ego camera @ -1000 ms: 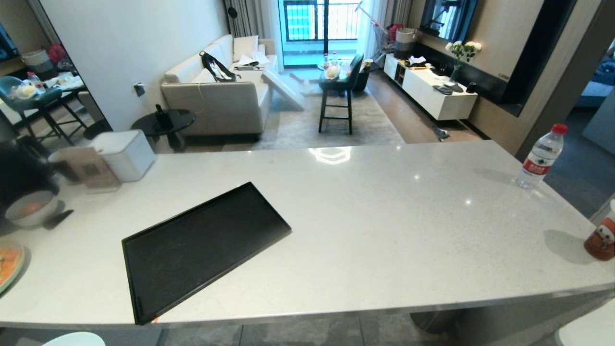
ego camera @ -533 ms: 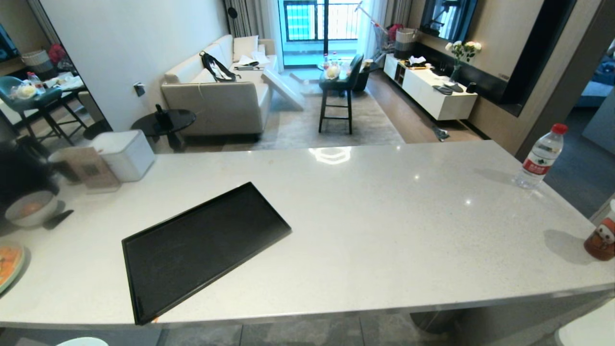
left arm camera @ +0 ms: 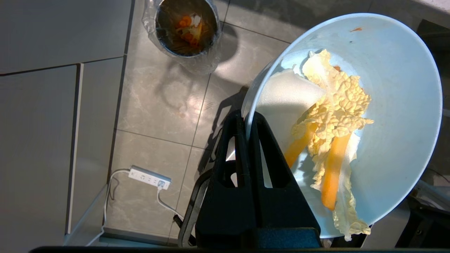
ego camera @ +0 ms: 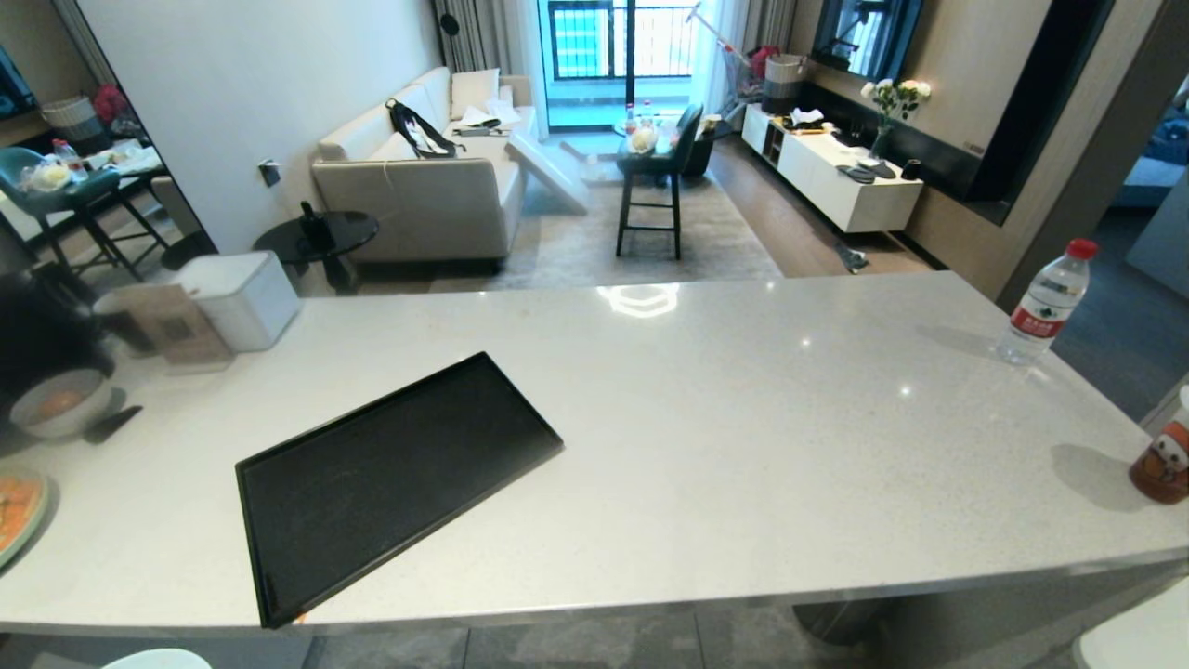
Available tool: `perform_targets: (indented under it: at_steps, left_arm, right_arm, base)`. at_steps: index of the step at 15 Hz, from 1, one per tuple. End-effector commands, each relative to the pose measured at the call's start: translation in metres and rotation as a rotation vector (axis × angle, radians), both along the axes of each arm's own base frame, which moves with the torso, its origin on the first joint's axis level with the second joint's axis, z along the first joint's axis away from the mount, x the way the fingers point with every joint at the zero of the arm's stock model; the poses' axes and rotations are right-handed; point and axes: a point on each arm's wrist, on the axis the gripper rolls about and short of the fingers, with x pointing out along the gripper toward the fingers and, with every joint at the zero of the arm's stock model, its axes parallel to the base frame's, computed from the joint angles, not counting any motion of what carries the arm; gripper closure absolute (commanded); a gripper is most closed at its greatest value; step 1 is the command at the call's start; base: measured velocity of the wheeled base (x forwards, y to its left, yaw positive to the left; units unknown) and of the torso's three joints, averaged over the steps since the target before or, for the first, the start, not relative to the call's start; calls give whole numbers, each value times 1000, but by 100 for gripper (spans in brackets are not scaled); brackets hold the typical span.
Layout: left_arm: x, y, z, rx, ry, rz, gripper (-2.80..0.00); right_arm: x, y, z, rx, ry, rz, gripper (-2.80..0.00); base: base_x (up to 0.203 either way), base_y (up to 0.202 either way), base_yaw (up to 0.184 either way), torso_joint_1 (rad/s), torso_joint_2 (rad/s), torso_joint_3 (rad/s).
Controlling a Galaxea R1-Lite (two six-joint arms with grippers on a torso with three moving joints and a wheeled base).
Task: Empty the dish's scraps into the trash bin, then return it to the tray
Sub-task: Move the bowl over the trash can
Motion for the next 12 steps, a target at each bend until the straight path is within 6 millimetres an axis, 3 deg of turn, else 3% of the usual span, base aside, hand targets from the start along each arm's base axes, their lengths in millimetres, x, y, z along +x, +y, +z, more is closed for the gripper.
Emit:
perform_targets:
  at_steps: [1,12]
  left_arm:
    - [1,1,0,-6,4,-3,0]
    - [4,6,-1,-19,14,-3,0]
  right_arm:
    - [0,0,0,1,-1,0,0]
    - [0,0,0,1,-1,0,0]
  base:
    - [0,0,0,0,0,0]
    - [0,0,0,0,0,0]
